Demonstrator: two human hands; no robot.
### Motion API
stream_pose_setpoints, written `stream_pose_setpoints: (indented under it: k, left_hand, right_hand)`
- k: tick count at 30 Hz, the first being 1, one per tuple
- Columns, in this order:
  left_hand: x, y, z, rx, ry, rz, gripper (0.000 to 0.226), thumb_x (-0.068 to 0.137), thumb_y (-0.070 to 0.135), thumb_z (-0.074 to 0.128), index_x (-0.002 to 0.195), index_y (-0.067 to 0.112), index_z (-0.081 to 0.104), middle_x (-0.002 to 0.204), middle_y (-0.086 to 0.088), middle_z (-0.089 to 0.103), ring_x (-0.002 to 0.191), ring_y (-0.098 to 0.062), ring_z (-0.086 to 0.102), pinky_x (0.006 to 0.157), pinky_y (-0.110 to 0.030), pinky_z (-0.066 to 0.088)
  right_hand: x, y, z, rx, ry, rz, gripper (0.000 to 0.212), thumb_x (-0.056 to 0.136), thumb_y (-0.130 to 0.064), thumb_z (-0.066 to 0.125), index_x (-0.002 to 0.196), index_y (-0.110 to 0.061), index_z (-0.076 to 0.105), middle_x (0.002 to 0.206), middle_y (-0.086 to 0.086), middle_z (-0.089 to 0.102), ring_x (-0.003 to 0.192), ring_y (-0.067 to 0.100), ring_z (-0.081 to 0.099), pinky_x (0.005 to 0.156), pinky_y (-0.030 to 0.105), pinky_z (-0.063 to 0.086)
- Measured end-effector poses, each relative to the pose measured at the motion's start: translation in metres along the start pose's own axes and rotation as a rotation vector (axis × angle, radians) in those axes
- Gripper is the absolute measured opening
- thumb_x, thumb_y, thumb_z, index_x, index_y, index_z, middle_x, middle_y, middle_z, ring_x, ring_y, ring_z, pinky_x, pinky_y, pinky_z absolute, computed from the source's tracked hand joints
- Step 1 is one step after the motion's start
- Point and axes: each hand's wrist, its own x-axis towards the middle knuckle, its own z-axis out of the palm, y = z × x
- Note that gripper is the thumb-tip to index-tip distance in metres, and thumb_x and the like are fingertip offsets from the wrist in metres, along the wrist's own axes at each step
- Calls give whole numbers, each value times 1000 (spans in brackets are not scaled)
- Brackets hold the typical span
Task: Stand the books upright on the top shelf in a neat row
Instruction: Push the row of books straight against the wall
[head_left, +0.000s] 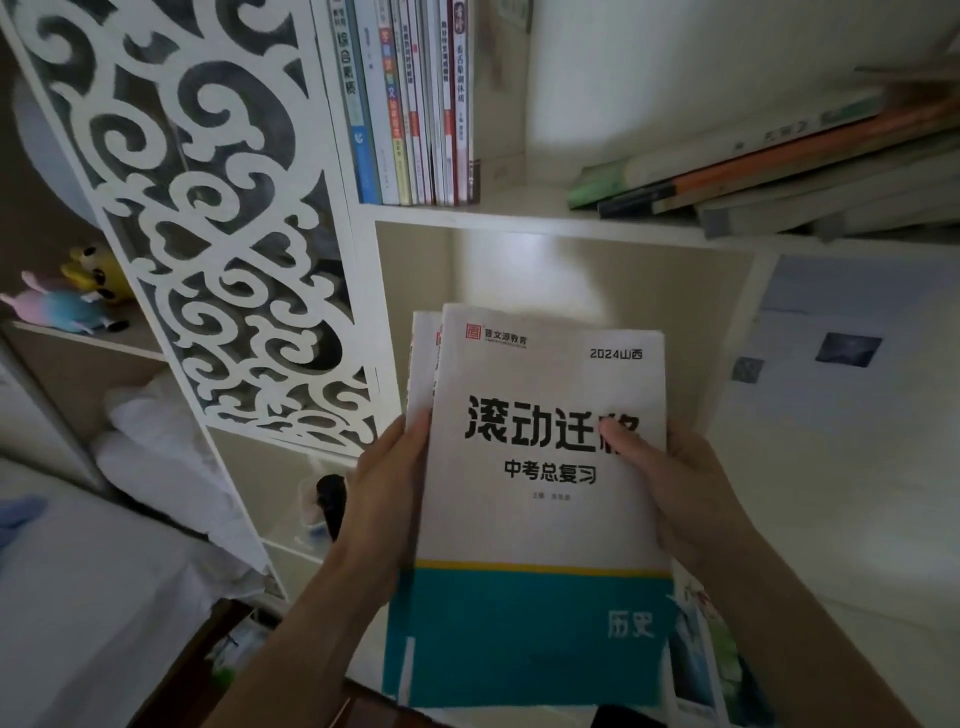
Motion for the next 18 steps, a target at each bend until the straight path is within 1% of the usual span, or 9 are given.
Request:
stream_pose_setpoints:
  k: [2, 3, 6, 8, 10, 12, 14, 16, 18]
  left_hand:
    - [2, 3, -2, -79, 13, -36, 40, 102, 49, 56, 95, 18, 81, 98, -11, 80, 93, -35, 77, 81, -48, 64]
    - [3, 6, -4, -106, 31, -43, 42, 100, 50, 57, 93, 17, 81, 97, -13, 80, 93, -38, 77, 85, -52, 63]
    - [7, 15, -9, -152, 18, -56, 42, 102, 43, 55, 89, 12, 80, 90, -14, 80, 74, -28, 78, 65, -38, 63]
    - [0, 24, -9, -127, -56, -61, 41, 104, 36, 53, 83, 7, 74, 67, -9, 75, 51, -18, 71, 45, -24, 54]
    - [-7, 33, -13, -100, -86, -36, 38, 105, 29, 52, 78, 6, 67, 50, -5, 67, 36, -13, 61, 34, -18, 45]
    - [-6, 39, -17, -121, -127, -5, 44, 106, 36, 47, 83, 7, 71, 59, -7, 72, 45, -17, 68, 39, -22, 50]
    - [-1, 48, -24, -171, -183, 10, 56, 102, 57, 40, 104, 14, 76, 90, -11, 80, 75, -25, 79, 58, -34, 59]
    - [0, 58, -28, -127, -235, 84, 53, 91, 65, 53, 117, 24, 74, 108, -7, 80, 97, -26, 78, 78, -42, 58]
    - [1, 61, -25, 18, -196, 211, 42, 83, 51, 73, 119, 30, 71, 110, 0, 80, 99, -21, 78, 82, -40, 60]
  right_hand:
    - [5, 5, 9, 21, -25, 24, 27, 95, -12, 66, 123, -13, 69, 110, 12, 77, 95, 32, 76, 75, 45, 64]
    - [7, 6, 12, 30, -45, 35, 27, 96, -13, 65, 123, -15, 68, 112, 11, 77, 97, 31, 76, 78, 47, 64]
    - [15, 7, 18, 37, -115, 65, 30, 98, -18, 63, 128, -21, 66, 119, 7, 75, 105, 29, 74, 88, 49, 61]
    - [17, 10, 24, 87, -168, 121, 34, 98, -22, 63, 132, -24, 65, 125, 8, 73, 112, 30, 71, 97, 53, 56]
    - [16, 9, 32, 157, -193, 176, 34, 97, -22, 62, 131, -23, 66, 125, 10, 72, 113, 32, 70, 96, 52, 56]
    - [13, 4, 36, 173, -194, 162, 33, 97, -21, 62, 129, -20, 66, 122, 11, 73, 109, 32, 72, 88, 48, 60]
    - [11, -12, 38, 137, -146, 85, 30, 95, -21, 65, 125, -18, 68, 118, 12, 75, 104, 33, 74, 83, 48, 61]
    - [9, -32, 39, 88, -51, -33, 26, 92, -20, 71, 118, -20, 71, 113, 10, 77, 100, 33, 75, 87, 53, 59]
    - [5, -52, 46, 90, 11, -154, 25, 89, -17, 74, 113, -18, 71, 109, 8, 78, 97, 33, 76, 87, 55, 58]
